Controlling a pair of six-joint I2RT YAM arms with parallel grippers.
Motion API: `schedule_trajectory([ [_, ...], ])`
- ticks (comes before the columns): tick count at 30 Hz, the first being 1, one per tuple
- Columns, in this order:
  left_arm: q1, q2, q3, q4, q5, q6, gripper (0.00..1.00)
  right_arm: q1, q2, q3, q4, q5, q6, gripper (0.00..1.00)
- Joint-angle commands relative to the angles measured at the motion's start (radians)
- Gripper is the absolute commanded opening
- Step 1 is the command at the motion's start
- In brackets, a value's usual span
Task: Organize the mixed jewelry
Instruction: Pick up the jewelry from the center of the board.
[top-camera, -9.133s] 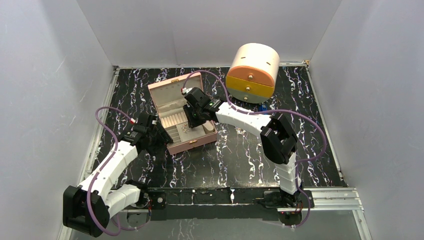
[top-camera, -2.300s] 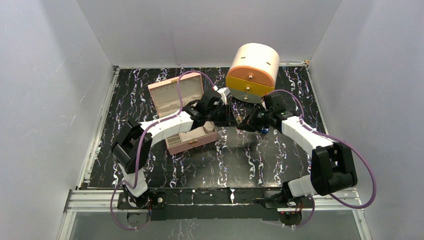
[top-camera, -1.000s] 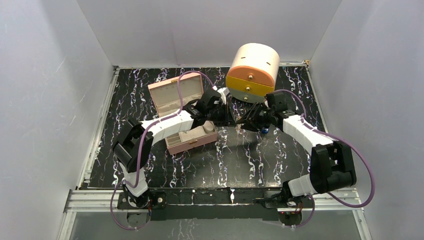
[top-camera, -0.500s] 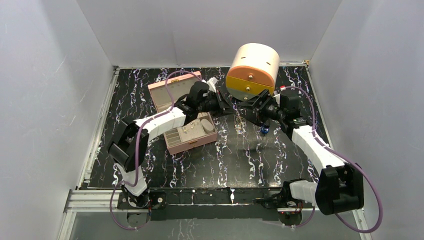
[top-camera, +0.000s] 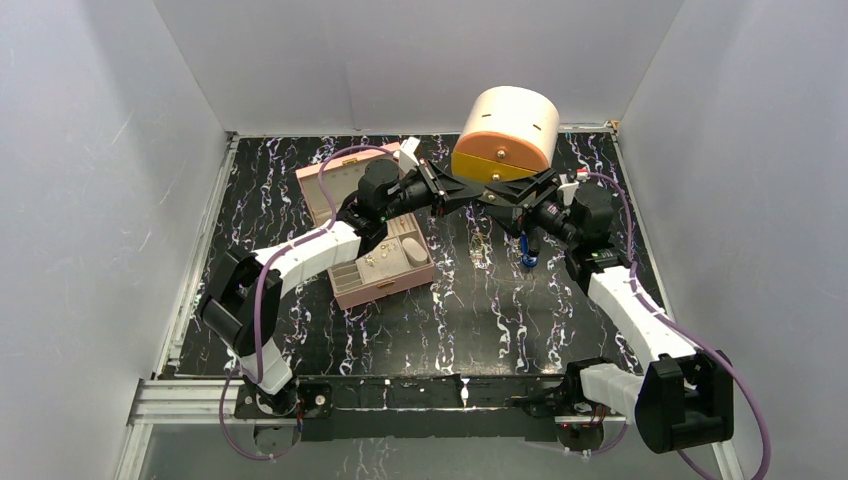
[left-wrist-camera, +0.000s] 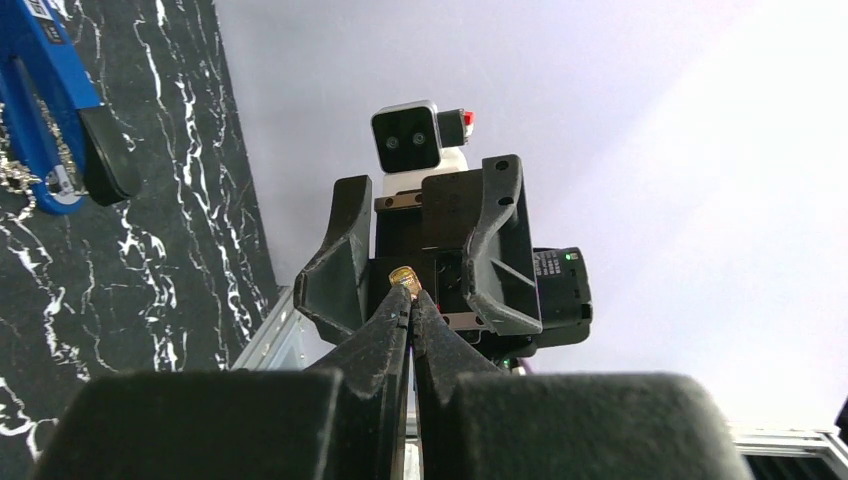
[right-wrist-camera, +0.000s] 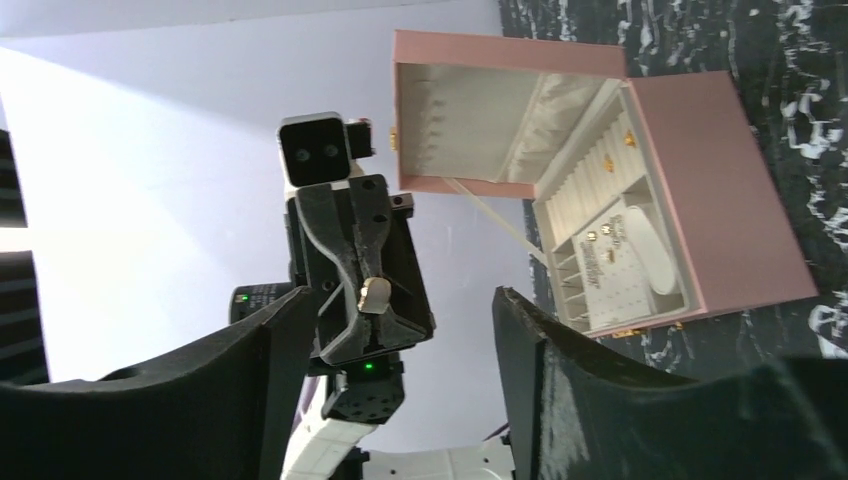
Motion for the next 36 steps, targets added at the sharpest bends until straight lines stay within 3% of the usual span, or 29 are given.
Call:
schedule_trajectory([
  [1, 0.003, -0.055, -0.004, 0.073, 0.018, -0.051, 0.0, -0.004, 0.014, 0.021, 0.17, -0.026, 0.069, 0.69],
  [20, 0.004, -0.048, -0.013, 0.082, 0.02, -0.044, 0.0, -0.002, 0.047, 0.012, 0.24, -0.075, 0.124, 0.37],
  [36, 0.003, -0.056, -0.012, 0.032, 0.004, -0.011, 0.0, -0.003, 0.034, 0.038, 0.154, -0.075, 0.075, 0.19],
])
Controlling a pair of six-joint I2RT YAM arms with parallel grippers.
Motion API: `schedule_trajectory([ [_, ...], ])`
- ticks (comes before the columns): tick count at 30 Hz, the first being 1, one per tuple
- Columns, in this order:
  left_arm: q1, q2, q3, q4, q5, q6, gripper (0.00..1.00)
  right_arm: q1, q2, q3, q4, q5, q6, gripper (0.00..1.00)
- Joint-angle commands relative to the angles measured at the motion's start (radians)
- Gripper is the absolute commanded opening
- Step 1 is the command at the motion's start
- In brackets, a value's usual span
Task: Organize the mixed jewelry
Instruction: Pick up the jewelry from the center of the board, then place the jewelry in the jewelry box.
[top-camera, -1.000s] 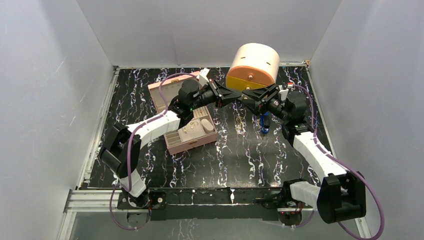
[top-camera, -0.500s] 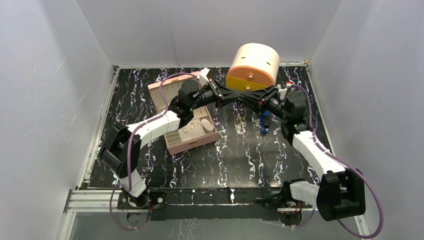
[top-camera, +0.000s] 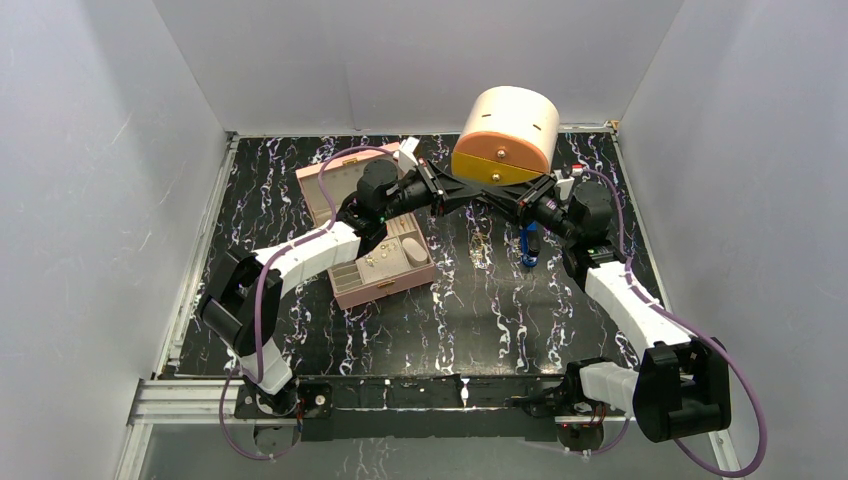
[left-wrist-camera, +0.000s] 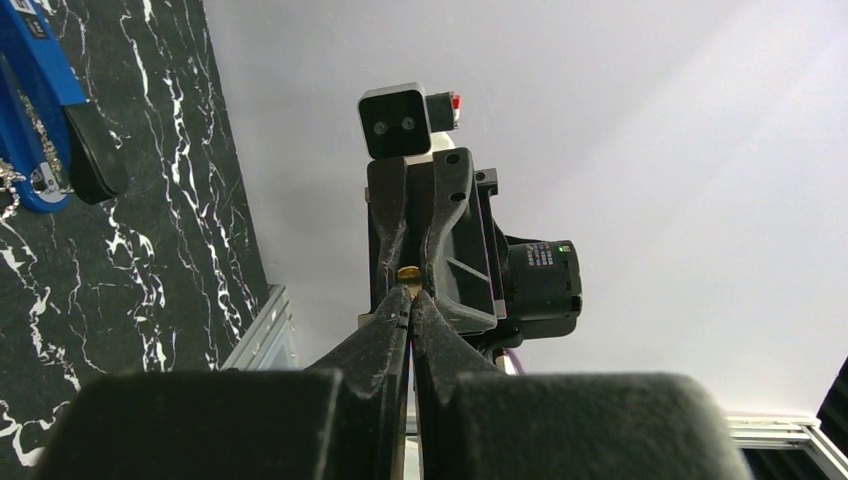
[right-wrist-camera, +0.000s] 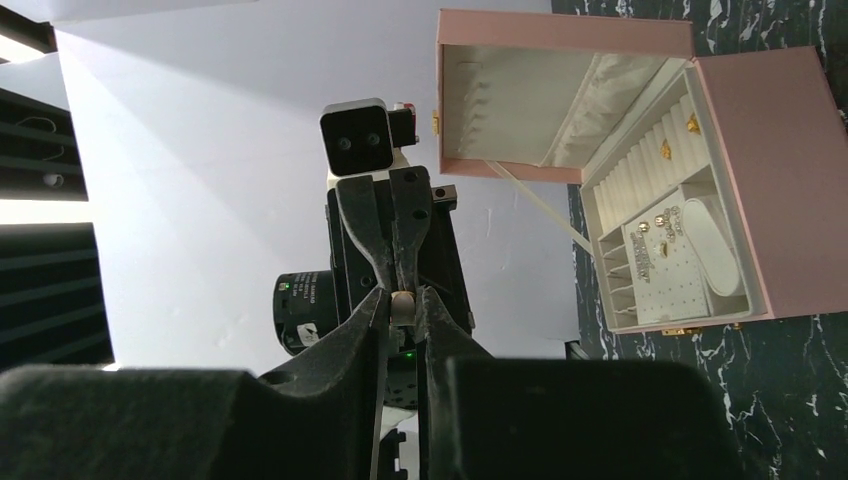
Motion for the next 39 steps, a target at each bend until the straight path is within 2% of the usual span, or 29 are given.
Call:
schedule_trajectory([
  [1, 0.003, -0.058, -0.001, -0.023, 0.002, 0.036, 0.0, -0.003, -0.017, 0.046, -0.025, -0.015, -0.055, 0.19],
  [5, 0.003, -0.081, -0.003, -0.086, -0.019, 0.088, 0.1, -0.002, -0.011, 0.085, -0.106, -0.012, -0.123, 0.18],
  [11, 0.012, -0.151, -0.025, -0.197, -0.071, 0.173, 0.39, -0.002, 0.007, 0.148, -0.251, -0.005, -0.245, 0.17],
  [13, 0.02, -0.197, -0.039, -0.257, -0.107, 0.216, 0.45, -0.002, 0.023, 0.175, -0.309, -0.008, -0.297, 0.17],
  [16, 0.034, -0.284, -0.052, -0.422, -0.19, 0.347, 0.52, 0.009, 0.057, 0.234, -0.415, -0.002, -0.398, 0.17],
  [19, 0.04, -0.398, -0.06, -0.639, -0.334, 0.481, 0.59, 0.05, 0.1, 0.309, -0.539, 0.034, -0.505, 0.17],
  [22, 0.043, -0.514, -0.069, -0.852, -0.522, 0.582, 0.67, 0.143, 0.166, 0.411, -0.664, 0.111, -0.607, 0.17],
  [24, 0.043, -0.58, -0.08, -1.002, -0.639, 0.613, 0.75, 0.234, 0.22, 0.496, -0.724, 0.183, -0.66, 0.16],
  [27, 0.047, -0.667, -0.112, -1.149, -0.763, 0.622, 0.78, 0.365, 0.317, 0.607, -0.811, 0.282, -0.72, 0.16],
  [32, 0.05, -0.787, -0.197, -1.345, -0.904, 0.529, 0.78, 0.531, 0.496, 0.778, -0.942, 0.407, -0.794, 0.16],
  [39, 0.056, -0.855, -0.301, -1.369, -0.899, 0.532, 0.77, 0.658, 0.699, 0.98, -1.06, 0.495, -0.86, 0.15],
])
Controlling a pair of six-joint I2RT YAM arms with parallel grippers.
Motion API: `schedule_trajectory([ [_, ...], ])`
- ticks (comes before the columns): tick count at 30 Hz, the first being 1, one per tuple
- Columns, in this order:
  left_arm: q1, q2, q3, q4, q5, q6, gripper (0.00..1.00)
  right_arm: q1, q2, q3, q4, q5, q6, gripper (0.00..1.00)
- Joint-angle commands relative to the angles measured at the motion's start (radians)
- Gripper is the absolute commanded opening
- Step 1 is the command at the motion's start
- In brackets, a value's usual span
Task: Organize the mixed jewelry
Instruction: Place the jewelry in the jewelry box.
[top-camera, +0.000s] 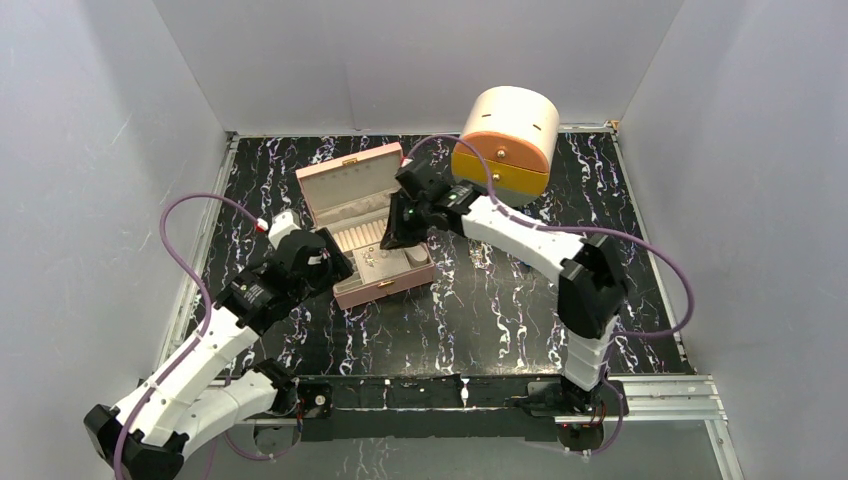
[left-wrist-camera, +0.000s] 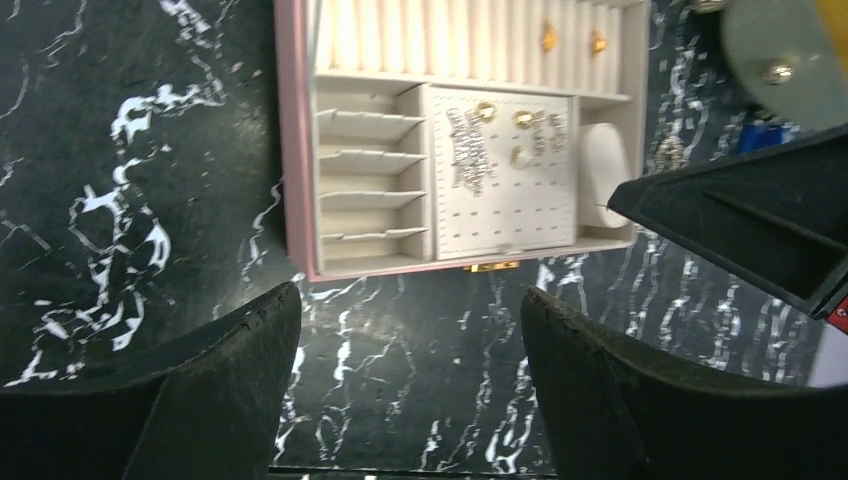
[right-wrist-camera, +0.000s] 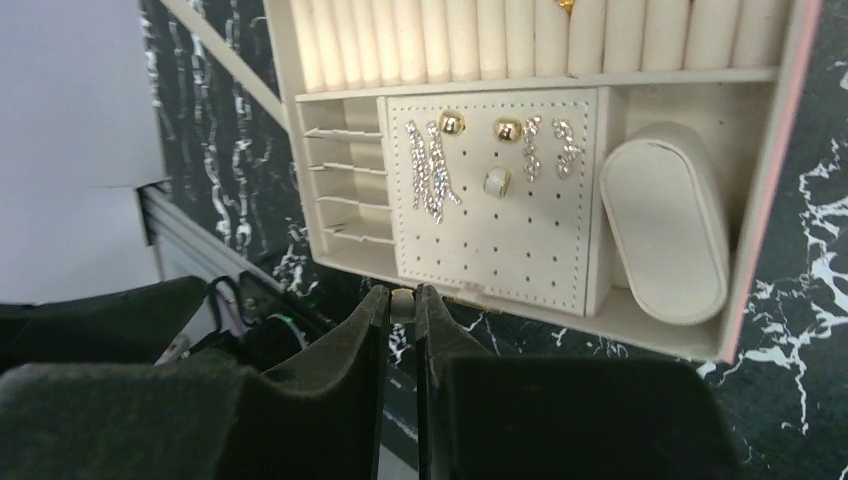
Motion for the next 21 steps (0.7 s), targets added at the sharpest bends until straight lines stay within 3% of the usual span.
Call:
schedule_trajectory([
  [1, 0.012, -0.023, -0.038, -0.042, -0.06, 0.017, 0.77, 0.043, 0.084, 0.143, -0.108, 0.103, -0.073, 0.15],
  [9, 0.105, 0.066, -0.064, 0.014, 0.076, 0.116, 0.77, 0.074, 0.211, 0.28, -0.148, 0.147, -0.111, 0.15],
  [14, 0.108, 0.081, -0.069, 0.051, 0.094, 0.147, 0.77, 0.077, 0.265, 0.337, -0.173, 0.173, -0.143, 0.14],
  [21, 0.108, 0.089, -0.068, -0.033, 0.002, 0.118, 0.77, 0.098, 0.334, 0.42, -0.247, 0.223, -0.203, 0.14],
])
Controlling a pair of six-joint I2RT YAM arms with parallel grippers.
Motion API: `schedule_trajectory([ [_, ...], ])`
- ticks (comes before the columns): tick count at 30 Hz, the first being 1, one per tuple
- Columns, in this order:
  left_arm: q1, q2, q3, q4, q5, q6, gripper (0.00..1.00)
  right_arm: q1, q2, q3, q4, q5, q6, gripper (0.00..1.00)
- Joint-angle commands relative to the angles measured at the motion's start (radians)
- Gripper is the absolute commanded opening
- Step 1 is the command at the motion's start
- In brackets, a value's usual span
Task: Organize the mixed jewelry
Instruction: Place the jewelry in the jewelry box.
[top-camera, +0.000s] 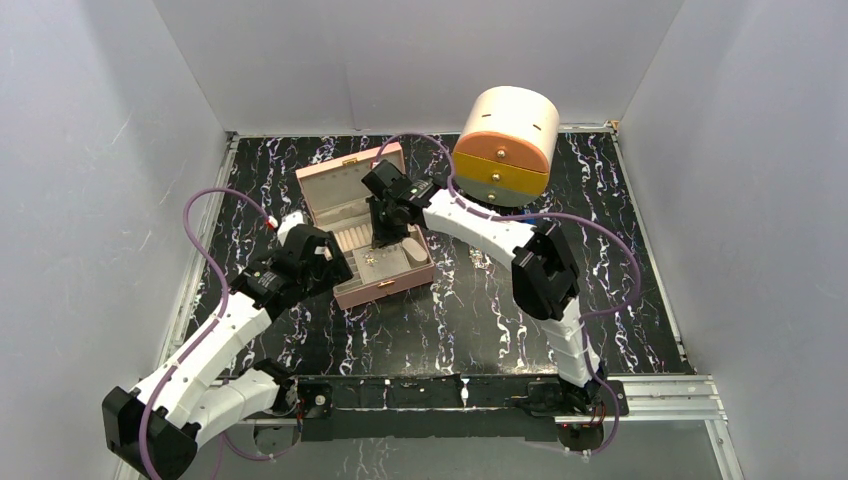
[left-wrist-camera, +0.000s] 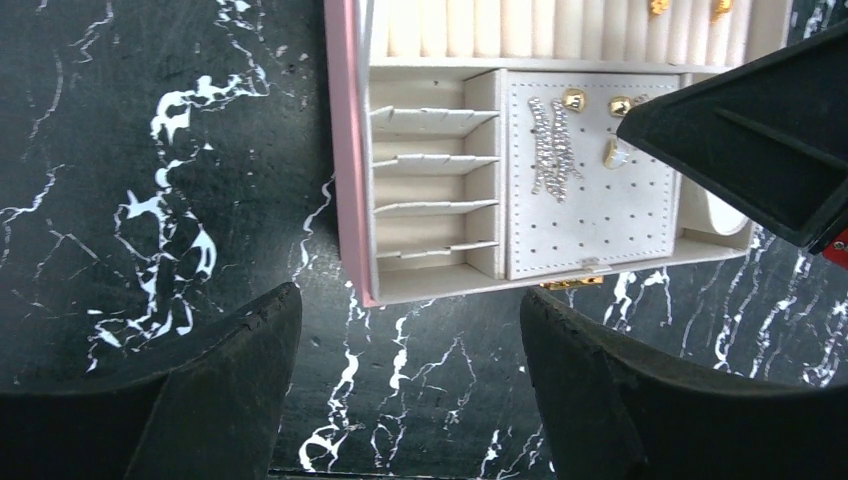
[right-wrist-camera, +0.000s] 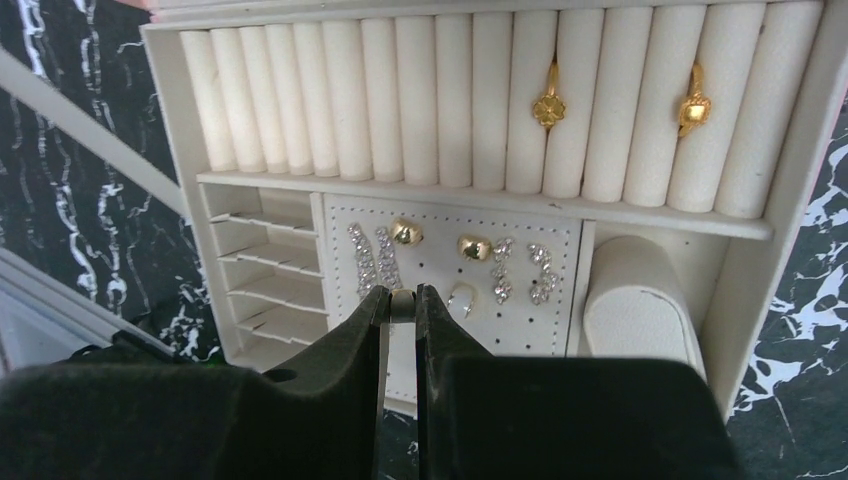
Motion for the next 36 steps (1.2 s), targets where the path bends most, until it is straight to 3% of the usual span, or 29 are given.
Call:
schedule_trajectory([
  [1, 0.005, 0.002, 0.002, -0.074, -0.098, -0.01, 0.77, 0.023, 0.032, 0.086, -0.066, 0.069, -0.059, 0.14],
  [36, 0.005, 0.005, -0.01, -0.064, -0.101, -0.007, 0.77, 0.045, -0.018, 0.003, -0.023, -0.047, -0.071, 0.11],
])
